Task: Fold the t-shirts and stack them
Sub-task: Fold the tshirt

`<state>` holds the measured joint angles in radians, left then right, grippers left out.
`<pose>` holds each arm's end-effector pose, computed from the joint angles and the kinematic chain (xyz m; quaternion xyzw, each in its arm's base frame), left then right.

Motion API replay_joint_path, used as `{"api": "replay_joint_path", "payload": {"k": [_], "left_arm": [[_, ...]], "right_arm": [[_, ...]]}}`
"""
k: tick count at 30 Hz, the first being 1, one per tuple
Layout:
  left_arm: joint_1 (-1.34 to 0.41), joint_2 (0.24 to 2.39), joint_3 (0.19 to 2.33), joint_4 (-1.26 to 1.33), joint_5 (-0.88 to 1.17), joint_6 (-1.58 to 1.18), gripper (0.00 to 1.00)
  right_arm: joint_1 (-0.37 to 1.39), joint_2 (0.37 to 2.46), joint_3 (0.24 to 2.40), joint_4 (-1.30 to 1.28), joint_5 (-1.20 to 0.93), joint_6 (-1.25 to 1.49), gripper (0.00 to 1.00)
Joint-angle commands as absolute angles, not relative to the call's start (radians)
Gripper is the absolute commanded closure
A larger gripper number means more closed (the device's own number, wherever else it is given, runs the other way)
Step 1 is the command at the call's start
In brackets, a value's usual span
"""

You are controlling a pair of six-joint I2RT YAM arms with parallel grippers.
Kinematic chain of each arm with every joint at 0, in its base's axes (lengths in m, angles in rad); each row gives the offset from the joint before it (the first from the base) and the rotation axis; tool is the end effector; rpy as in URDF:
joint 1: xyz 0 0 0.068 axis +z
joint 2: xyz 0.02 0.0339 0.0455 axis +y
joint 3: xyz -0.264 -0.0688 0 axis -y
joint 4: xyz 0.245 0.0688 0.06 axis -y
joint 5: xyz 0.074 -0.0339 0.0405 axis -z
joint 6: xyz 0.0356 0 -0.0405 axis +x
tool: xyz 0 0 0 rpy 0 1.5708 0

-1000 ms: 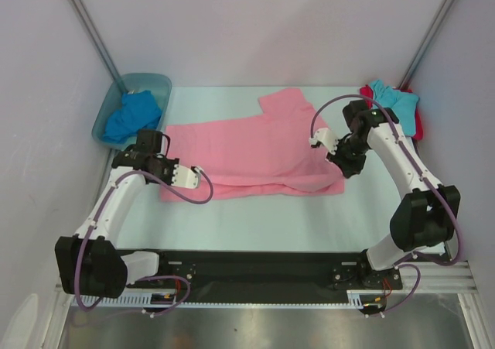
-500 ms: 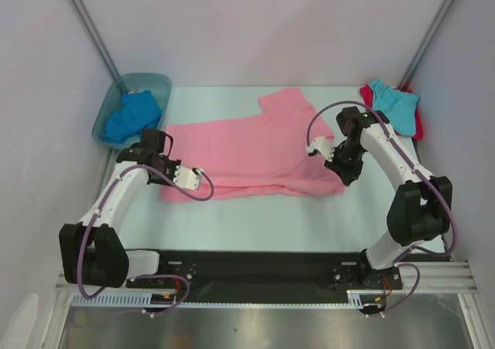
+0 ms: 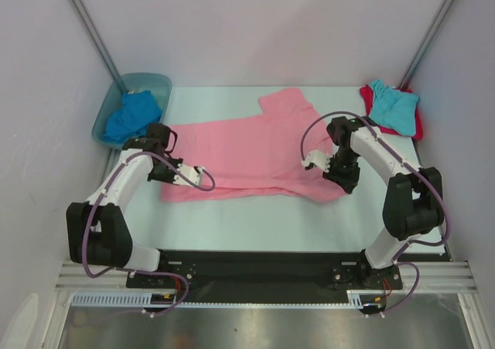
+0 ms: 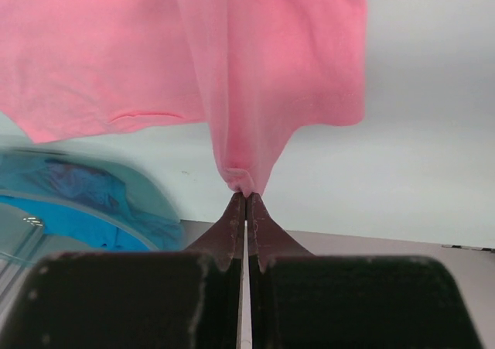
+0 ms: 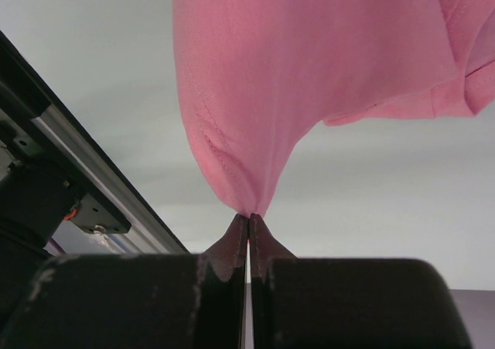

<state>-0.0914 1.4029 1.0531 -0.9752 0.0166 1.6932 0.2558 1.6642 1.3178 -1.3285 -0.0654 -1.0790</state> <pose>0.2522 -0.0237 0.2399 0.7733 0.6221 0.0823 0.0912 0.2742 0.0741 0.2407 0.6164 -0.7850 -0.0507 0.0346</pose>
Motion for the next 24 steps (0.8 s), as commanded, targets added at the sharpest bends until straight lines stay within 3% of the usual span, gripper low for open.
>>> {"api": "replay_joint_path", "payload": {"k": [1, 24], "left_arm": [[-0.097, 1.431, 1.127, -1.026, 0.003, 1.735, 1.0], [-0.094, 1.493, 1.195, -1.058, -0.057, 1.736, 1.0]], "right_arm": [[0.262, 1.648, 1.29, -1.517, 0.03, -1.112, 1.0], [0.189, 1.644, 1.22, -1.494, 0.192, -1.193, 1.0]]}}
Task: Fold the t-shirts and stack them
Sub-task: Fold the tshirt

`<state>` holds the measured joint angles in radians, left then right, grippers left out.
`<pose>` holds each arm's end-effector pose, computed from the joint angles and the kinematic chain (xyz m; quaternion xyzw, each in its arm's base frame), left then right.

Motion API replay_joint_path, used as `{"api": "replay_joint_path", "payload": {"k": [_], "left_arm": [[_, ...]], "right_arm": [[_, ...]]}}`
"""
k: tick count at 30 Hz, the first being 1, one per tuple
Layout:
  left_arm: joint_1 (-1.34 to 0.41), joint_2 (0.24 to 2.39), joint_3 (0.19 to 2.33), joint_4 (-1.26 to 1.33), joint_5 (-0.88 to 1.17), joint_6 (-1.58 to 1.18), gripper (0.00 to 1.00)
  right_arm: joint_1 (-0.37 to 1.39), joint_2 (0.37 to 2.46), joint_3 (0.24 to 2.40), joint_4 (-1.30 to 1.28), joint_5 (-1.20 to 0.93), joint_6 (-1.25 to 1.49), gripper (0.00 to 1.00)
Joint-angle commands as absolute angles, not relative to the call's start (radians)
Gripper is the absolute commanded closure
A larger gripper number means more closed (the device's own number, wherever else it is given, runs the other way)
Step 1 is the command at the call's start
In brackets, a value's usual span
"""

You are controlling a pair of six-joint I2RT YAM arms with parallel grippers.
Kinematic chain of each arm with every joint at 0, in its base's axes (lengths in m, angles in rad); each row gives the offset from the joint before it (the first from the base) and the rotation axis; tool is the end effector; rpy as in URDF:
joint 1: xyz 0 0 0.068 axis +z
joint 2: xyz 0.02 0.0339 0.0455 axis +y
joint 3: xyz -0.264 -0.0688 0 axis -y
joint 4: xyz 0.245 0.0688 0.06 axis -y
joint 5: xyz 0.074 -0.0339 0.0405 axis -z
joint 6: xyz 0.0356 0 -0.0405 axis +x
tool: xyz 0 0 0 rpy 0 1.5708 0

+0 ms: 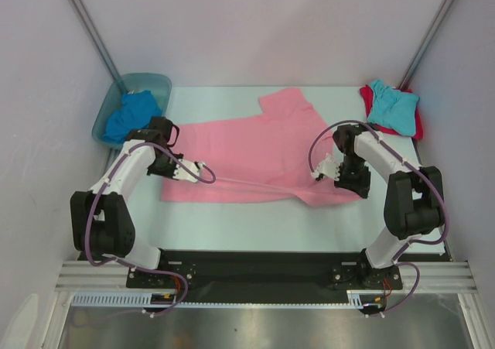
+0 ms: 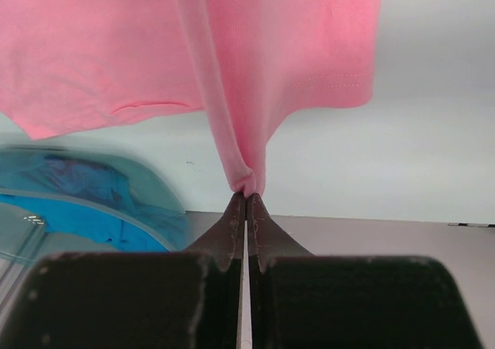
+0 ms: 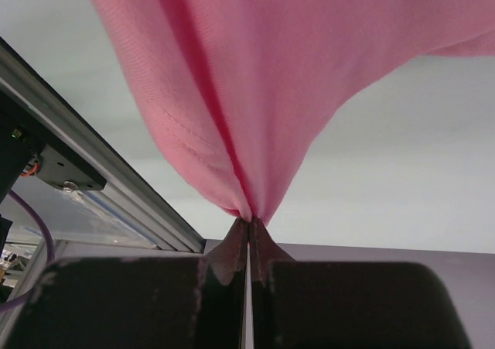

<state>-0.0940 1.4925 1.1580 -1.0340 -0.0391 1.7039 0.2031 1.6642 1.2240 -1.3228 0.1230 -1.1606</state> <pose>0.2714 -0.0242 0.2456 0.7773 0.6207 0.0863 0.0560 0.2663 0.0504 0.2189 0.6307 -0.7676 0.0102 0.1132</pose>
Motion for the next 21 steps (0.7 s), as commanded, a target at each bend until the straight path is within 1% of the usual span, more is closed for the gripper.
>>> {"api": "replay_joint_path", "payload": {"k": [1, 8, 17, 21], "left_arm": [[-0.094, 1.493, 1.195, -1.06, -0.058, 1.735, 1.0], [-0.094, 1.494, 1.189, -1.06, -0.069, 1.724, 0.99], [-0.094, 1.494, 1.183, -1.063, -0.106, 1.717, 1.0], [-0.092, 1.488, 1.173, -1.065, -0.115, 1.721, 1.0]], "right_arm": [[0.186, 1.647, 1.221, -1.493, 0.193, -1.195, 1.0], [0.181, 1.649, 1.256, -1.408, 0.193, -1.21, 1.0], [0.155, 1.695, 1.357, -1.137, 0.227, -1.21, 1.0], [0.153, 1.747, 1.405, -1.08, 0.219, -1.206, 1.0]]}}
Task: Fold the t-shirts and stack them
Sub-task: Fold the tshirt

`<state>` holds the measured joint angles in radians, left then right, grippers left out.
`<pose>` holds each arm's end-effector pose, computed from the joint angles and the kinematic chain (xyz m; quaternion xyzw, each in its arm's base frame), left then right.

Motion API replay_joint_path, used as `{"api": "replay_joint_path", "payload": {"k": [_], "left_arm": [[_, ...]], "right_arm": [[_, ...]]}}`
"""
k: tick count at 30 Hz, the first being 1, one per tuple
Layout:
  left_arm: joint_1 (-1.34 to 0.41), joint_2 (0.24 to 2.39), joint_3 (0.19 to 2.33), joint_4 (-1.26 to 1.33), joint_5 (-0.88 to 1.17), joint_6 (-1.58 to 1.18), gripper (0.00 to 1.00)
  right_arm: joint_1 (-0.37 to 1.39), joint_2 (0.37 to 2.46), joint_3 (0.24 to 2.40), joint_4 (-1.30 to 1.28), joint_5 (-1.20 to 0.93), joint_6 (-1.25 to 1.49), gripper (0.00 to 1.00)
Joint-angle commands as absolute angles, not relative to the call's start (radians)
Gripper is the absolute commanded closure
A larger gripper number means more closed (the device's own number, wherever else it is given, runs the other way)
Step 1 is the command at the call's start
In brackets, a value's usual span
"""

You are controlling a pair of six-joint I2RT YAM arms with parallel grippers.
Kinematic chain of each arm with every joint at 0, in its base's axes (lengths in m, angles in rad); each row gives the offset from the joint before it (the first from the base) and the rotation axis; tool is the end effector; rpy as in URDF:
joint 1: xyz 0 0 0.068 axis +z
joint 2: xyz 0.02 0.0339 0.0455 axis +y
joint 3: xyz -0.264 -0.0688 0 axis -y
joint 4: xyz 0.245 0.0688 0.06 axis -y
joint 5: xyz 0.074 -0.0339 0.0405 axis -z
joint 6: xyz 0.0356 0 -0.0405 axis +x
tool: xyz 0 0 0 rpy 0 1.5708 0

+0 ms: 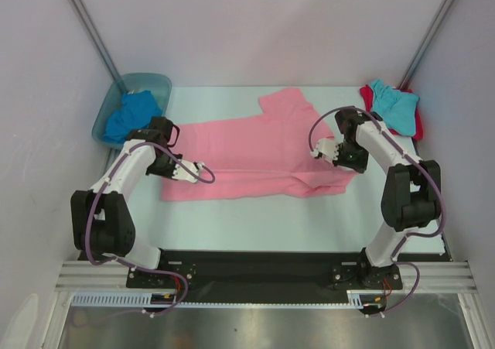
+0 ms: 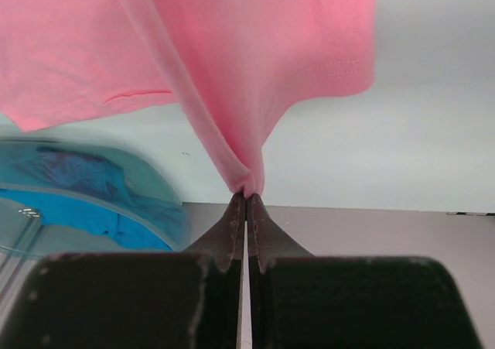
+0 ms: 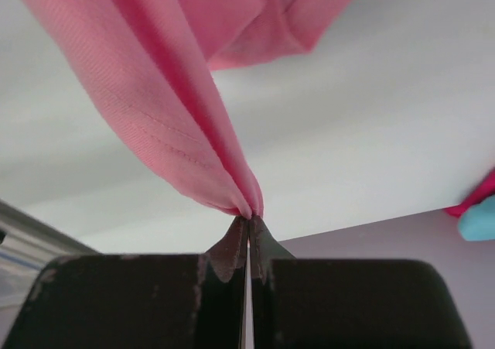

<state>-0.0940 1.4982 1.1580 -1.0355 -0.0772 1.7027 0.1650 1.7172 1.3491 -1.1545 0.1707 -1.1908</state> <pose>0.2721 -0.0229 0.2442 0.7757 0.6224 0.0967 0.0398 0.3107 0.0456 0.2335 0.6231 -0.7771 0.0860 0.0209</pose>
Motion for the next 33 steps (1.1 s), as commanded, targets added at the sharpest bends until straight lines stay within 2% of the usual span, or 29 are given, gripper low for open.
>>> {"api": "replay_joint_path", "payload": {"k": [1, 21, 33], "left_arm": [[-0.092, 1.489, 1.172, -1.065, -0.117, 1.723, 1.0], [-0.081, 1.477, 1.138, -1.077, -0.153, 1.735, 1.0], [-0.086, 1.549, 1.143, -1.048, -0.111, 1.736, 1.0]], "right_arm": [[0.153, 1.753, 1.411, -1.075, 0.216, -1.207, 1.0], [0.206, 1.848, 1.462, -0.914, 0.206, -1.178, 1.0], [0.213, 1.87, 1.479, -0.861, 0.227, -1.166, 1.0]]}}
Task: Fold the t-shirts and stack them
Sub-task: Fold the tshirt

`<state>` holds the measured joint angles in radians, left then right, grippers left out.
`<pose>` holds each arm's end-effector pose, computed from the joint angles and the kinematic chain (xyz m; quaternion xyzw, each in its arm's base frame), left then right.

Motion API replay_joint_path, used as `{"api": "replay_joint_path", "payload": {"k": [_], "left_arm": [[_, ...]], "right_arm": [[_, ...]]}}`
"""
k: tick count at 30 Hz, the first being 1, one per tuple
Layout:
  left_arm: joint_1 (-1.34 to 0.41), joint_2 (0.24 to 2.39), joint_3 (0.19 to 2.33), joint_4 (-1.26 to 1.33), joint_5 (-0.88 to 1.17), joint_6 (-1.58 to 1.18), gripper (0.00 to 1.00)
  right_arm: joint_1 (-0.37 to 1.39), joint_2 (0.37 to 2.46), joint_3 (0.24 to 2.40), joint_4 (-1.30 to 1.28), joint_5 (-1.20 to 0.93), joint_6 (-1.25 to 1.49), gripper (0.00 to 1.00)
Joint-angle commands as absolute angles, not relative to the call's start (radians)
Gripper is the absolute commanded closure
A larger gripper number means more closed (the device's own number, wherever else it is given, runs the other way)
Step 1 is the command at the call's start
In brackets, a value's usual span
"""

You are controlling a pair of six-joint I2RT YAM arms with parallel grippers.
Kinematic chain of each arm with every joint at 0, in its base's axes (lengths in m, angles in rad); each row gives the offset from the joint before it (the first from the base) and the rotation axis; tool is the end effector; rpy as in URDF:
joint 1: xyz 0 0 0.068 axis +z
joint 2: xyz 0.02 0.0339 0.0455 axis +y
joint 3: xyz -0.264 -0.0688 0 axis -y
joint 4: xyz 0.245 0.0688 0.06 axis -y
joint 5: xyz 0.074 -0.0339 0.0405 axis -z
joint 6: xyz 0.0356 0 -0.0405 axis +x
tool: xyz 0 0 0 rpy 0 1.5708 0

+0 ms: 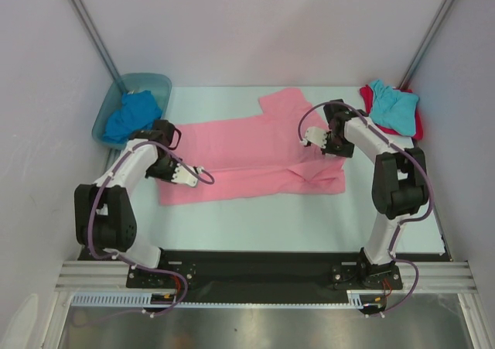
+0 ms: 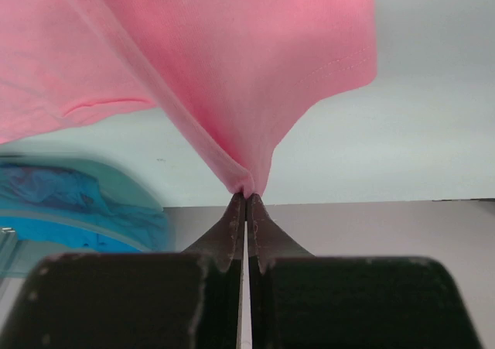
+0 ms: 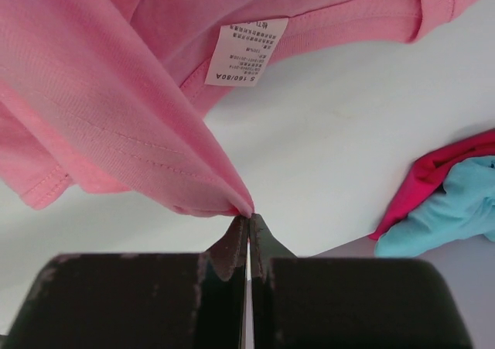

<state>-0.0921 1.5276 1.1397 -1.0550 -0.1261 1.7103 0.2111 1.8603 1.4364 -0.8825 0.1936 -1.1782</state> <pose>0.2713 -0.0206 0.2317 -0.7784 -0.6213 -0.0896 0.0015 0.3650 0.0712 0.2153 -0.6218 0.7662 -0.1458 0.0716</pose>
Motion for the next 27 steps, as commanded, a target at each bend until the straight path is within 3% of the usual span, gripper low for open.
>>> {"api": "replay_joint_path", "payload": {"k": [1, 27], "left_arm": [[-0.086, 1.555, 1.146, -1.045, -0.107, 1.738, 1.0], [-0.094, 1.74, 1.241, -0.943, -0.092, 1.704, 1.0]], "right_arm": [[0.213, 1.87, 1.48, -0.859, 0.227, -1.164, 1.0], [0.218, 1.917, 1.54, -0.859, 0.23, -1.126, 1.0]]}}
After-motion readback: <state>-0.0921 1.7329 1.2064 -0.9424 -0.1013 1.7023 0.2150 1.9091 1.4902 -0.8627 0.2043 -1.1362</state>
